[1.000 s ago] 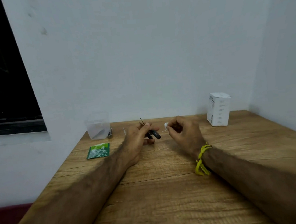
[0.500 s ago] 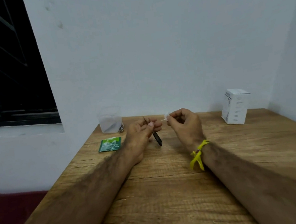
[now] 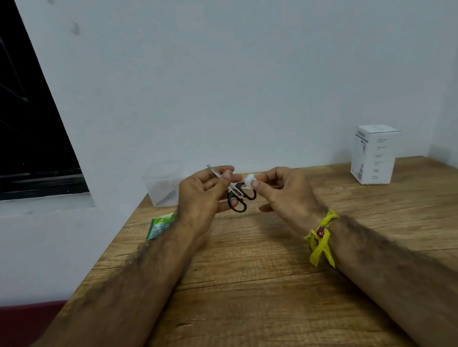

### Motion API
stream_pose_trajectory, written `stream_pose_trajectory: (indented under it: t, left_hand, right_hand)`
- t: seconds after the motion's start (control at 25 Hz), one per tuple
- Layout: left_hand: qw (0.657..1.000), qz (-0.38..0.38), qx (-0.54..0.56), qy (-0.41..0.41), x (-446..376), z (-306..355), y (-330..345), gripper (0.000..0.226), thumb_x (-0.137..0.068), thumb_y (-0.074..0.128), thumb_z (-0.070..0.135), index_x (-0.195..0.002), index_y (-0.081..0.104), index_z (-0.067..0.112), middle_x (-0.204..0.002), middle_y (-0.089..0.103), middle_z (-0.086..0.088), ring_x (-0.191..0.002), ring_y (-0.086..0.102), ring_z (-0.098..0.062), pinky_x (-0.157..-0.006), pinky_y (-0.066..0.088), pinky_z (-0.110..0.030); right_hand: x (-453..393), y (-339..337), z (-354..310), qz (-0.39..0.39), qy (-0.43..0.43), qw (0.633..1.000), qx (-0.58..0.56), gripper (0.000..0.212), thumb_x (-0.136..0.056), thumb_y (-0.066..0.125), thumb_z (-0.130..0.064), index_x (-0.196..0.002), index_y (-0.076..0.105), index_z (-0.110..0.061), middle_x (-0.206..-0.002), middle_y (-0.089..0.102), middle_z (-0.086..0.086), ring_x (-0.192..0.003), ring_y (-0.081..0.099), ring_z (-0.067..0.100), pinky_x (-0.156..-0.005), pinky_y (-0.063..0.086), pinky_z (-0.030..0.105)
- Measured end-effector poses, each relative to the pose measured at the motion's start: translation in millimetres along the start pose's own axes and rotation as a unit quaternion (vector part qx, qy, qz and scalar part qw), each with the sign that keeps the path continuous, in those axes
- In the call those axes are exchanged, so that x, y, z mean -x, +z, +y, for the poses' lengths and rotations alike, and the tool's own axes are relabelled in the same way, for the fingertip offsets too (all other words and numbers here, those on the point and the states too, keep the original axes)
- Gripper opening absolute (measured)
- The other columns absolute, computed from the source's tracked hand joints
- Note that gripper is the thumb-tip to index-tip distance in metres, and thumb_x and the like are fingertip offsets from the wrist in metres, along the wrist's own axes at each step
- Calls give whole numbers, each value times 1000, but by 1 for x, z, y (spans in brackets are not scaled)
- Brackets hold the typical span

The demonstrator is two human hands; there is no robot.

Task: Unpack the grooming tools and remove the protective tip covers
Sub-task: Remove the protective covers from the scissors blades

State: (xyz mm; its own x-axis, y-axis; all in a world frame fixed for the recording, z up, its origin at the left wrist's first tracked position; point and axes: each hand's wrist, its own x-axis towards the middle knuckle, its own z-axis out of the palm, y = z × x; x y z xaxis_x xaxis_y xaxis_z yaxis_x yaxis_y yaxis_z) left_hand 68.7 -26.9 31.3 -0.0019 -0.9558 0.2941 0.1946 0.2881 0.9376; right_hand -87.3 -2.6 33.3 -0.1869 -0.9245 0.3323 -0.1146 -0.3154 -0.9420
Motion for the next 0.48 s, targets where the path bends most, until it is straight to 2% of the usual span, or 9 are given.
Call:
stream_pose_trajectory:
  t: [0.12, 0.2, 0.32, 0.48]
  left_hand:
    - [999, -28, -14, 6, 7, 3, 5, 21, -91, 73, 17, -111, 73, 11, -93, 80, -9, -76, 77, -20, -60, 60, -26]
    - [1000, -28, -3, -6, 10, 4, 7, 26, -87, 76, 13, -112, 72, 10, -91, 79, -11, -77, 77, -20, -64, 61, -26]
    - [999, -34, -23, -17, 12, 1, 9, 25, -82, 80, 7, -105, 73, 0, -81, 78, -14, -73, 75, -21, -66, 60, -25]
    - [1000, -1, -23, -18, 12, -5, 12, 16, -82, 79, 1, -97, 75, -2, -77, 77, -14, -63, 73, -19, -62, 61, -25]
  right_hand:
    - [-1, -4, -2, -15, 34, 997, -72, 11, -89, 72, -7, -93, 67, 2, -83, 74, 16, -68, 71, 15, -55, 57, 22]
    - [-2, -5, -4, 2, 53, 991, -121, 7, -89, 70, -2, -89, 65, 2, -78, 72, 15, -61, 70, 13, -54, 56, 19]
    - [-8, -8, -2, 40, 87, 977, -189, 5, -90, 68, 1, -86, 64, 2, -80, 71, 17, -61, 69, 16, -56, 57, 18]
    - [-7, 2, 9, 57, 98, 974, -195, 13, -91, 66, 3, -100, 65, 12, -83, 71, 18, -63, 68, 15, -56, 57, 17]
